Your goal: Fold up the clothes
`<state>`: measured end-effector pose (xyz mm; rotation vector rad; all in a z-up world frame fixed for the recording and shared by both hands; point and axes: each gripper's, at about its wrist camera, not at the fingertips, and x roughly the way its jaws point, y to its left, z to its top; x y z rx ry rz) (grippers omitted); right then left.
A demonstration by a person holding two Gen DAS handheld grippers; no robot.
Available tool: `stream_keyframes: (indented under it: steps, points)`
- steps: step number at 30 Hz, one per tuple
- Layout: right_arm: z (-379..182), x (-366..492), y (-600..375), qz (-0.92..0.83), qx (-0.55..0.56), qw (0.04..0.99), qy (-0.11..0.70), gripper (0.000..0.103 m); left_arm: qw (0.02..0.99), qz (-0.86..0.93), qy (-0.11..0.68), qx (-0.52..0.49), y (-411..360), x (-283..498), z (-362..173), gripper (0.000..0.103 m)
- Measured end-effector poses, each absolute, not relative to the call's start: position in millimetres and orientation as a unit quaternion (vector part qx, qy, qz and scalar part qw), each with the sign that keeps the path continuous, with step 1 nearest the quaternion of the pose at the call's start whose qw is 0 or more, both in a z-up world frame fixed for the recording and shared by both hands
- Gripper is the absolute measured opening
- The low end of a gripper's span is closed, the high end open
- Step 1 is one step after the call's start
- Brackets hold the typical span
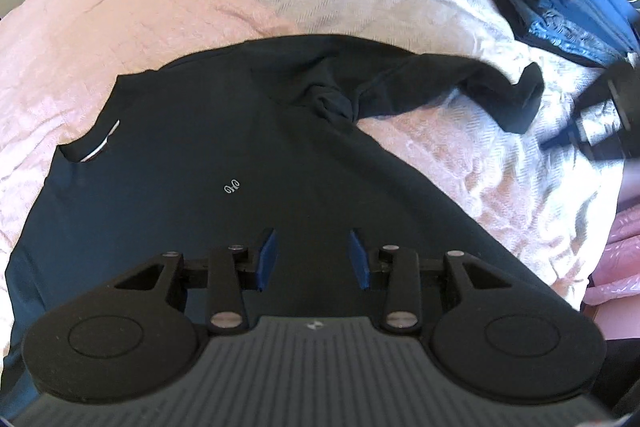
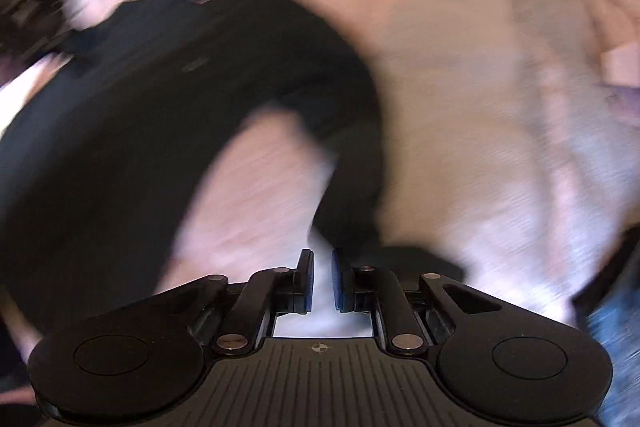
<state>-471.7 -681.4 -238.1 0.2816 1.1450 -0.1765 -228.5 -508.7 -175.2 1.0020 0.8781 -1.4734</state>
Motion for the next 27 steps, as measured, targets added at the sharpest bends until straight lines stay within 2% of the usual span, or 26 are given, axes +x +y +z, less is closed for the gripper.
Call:
stream_keyframes:
  steps: [3, 5, 6, 7, 8, 9, 13, 15, 16, 17, 18, 21, 25, 27]
  points:
    - [-244, -484, -656, -0.067, 0.167, 0.819, 0.545, 0.012, 0.536, -0.627, 0.367, 0.43, -519, -234, -178, 0.035]
    - [-238, -493, -662, -0.1, 0.19, 0.822, 0.527, 0.016, 0.529, -0.634, 0.359, 0.435, -529, -240, -182, 0.035]
    - [-232, -496, -668, -0.125, 0.201, 0.828, 0.509, 0.031, 0.526, -0.637, 0.356, 0.437, -534, -243, -184, 0.035]
    - [-226, -502, -678, -0.154, 0.214, 0.832, 0.488, 0.062, 0.522, -0.641, 0.354, 0.438, -538, -246, -185, 0.035]
    - [-221, -509, -688, -0.184, 0.226, 0.835, 0.466, 0.077, 0.518, -0.645, 0.351, 0.439, -542, -249, -187, 0.035]
    - [-218, -513, -701, -0.21, 0.234, 0.837, 0.447, 0.085, 0.514, -0.65, 0.346, 0.441, -546, -253, -188, 0.035]
    - [-225, -507, -751, -0.226, 0.21, 0.838, 0.451, 0.085, 0.506, -0.661, 0.336, 0.44, -556, -265, -189, 0.036]
    - [-243, -493, -769, -0.185, 0.187, 0.834, 0.485, 0.085, 0.506, -0.661, 0.337, 0.439, -558, -268, -189, 0.036]
    - [-252, -488, -775, -0.164, 0.18, 0.827, 0.508, 0.078, 0.507, -0.661, 0.338, 0.438, -559, -270, -189, 0.036]
    - [-261, -482, -780, -0.144, 0.172, 0.817, 0.531, 0.06, 0.507, -0.66, 0.339, 0.438, -559, -271, -189, 0.036]
    - [-267, -479, -783, -0.14, 0.163, 0.805, 0.554, 0.006, 0.509, -0.658, 0.341, 0.438, -558, -271, -189, 0.036]
    - [-238, -481, -776, -0.177, 0.098, 0.818, 0.538, 0.006, 0.51, -0.654, 0.347, 0.438, -554, -270, -190, 0.036]
    - [-181, -496, -723, -0.234, -0.031, 0.851, 0.47, 0.006, 0.505, -0.652, 0.352, 0.443, -551, -270, -195, 0.036]
    - [-182, -507, -682, -0.211, -0.059, 0.857, 0.466, 0.011, 0.501, -0.655, 0.35, 0.445, -552, -272, -197, 0.036]
